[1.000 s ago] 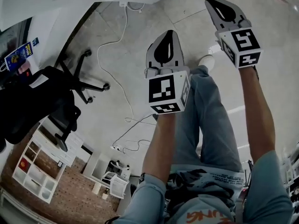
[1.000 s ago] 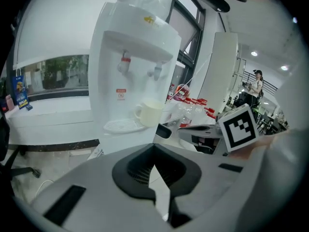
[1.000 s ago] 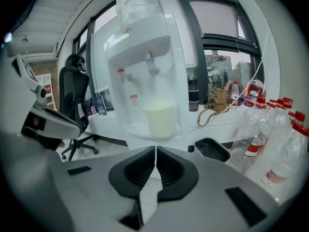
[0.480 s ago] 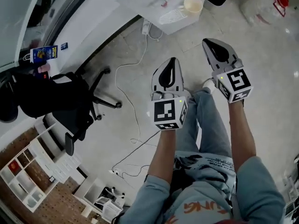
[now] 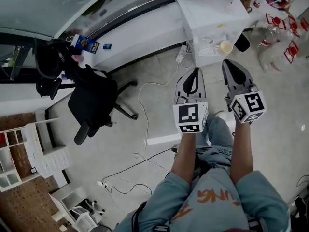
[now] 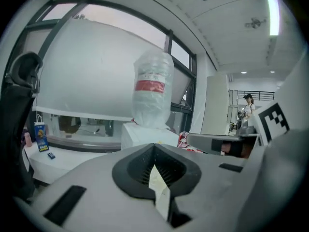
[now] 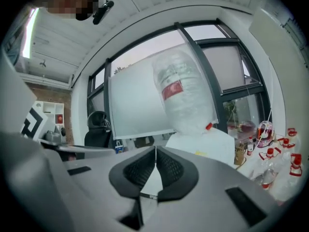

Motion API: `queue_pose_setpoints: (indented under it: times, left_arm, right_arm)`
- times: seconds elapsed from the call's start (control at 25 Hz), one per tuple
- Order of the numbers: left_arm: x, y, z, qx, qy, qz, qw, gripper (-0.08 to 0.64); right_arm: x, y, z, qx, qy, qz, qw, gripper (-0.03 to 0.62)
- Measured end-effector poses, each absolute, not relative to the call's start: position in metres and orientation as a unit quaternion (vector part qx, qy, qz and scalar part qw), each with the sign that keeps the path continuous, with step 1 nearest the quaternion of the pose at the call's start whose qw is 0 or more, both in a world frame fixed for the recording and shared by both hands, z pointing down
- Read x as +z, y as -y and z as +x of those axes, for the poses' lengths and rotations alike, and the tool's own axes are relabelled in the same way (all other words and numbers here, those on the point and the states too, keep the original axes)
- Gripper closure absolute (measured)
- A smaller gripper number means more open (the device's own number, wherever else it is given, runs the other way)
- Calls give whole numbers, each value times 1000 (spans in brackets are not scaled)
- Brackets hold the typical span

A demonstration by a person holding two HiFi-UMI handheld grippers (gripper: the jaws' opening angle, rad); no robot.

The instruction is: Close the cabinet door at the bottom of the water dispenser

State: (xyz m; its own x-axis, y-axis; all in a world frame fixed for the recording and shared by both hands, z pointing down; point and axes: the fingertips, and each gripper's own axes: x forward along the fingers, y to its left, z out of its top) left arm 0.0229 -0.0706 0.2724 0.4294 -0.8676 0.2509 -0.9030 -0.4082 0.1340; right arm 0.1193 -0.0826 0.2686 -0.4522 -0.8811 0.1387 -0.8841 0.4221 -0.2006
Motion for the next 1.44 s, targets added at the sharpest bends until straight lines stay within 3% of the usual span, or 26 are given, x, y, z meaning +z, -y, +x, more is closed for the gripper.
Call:
queue_pose_setpoints:
  times: [0.12,0.44,0.88,1.44]
  left_arm:
    - [240,75,6,65,541,832,98,549]
    - [180,82,-31,74,571,817,20,549]
    - [148,81,-65,44,602,797,0,549]
    - [143,82,-45,32,583,812,0,549]
  right_arm:
    - [233,84,100,112,846,522,-8,561]
    - [180,77,84,51,852,520,31,561]
    - [151,78,61,8,864,502,40,561]
    - [142,76,70,-5,861,507,51,561]
